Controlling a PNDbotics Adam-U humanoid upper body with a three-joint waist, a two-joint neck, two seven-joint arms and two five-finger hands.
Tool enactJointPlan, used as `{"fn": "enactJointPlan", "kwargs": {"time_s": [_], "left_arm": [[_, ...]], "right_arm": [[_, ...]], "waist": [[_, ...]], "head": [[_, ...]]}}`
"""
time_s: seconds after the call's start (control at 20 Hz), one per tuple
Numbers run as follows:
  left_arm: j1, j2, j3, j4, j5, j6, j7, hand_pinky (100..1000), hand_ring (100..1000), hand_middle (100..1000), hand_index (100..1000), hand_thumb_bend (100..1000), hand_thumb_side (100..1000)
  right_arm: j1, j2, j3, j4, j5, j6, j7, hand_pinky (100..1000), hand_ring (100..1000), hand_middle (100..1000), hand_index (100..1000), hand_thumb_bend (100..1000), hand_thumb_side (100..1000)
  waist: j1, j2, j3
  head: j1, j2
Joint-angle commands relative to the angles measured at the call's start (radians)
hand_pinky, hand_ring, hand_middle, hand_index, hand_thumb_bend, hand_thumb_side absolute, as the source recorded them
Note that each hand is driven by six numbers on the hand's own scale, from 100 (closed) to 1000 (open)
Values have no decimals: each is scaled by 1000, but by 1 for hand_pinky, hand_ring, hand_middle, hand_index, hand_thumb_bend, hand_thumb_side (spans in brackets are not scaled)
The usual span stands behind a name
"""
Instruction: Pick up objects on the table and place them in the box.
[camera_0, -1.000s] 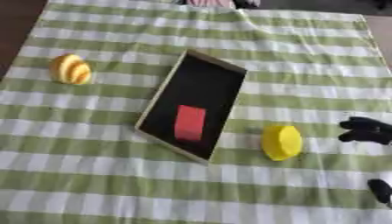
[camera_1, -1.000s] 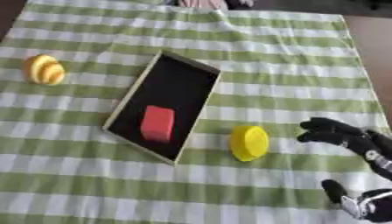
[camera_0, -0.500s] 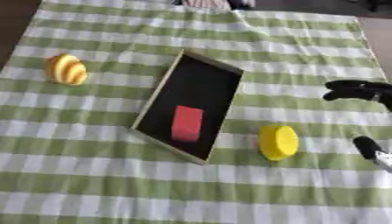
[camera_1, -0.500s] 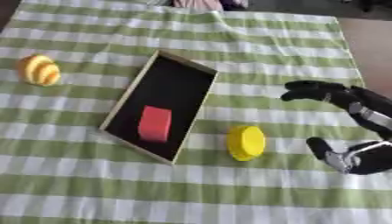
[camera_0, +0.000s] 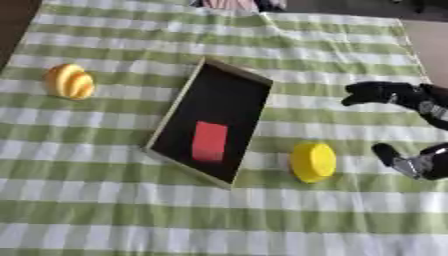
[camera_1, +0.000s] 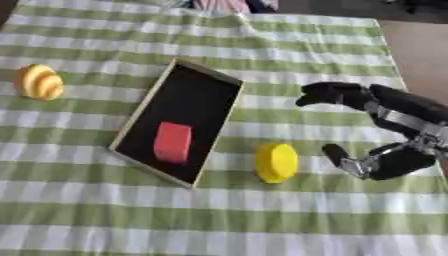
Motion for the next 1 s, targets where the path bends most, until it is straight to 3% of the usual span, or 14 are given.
{"fn": "enactJointPlan", "kwargs": {"time_s": [0.05,0.5,1.0], "left_arm": [[-14,30,2,-18,6,5,-1,797,733,703,800,100,570],[-24,30,-3,-13,13,3,-1,795,729,699,800,100,570],[-36,29,-6,-11,18,14,0,792,724,690,799,100,570]], "right_arm": [[-18,-41,11,-14,39,28,12,1000,1000,870,1000,100,249],[-44,-31,46,-14,118,96,49,1000,1000,883,1000,100,199],[-51,-18,72,-14,183,147,96,1000,1000,908,1000,100,310]], "waist": [[8,-17,3],[13,-13,16],[12,-11,21]], "head": [[-10,18],[-16,39],[-13,44]]}}
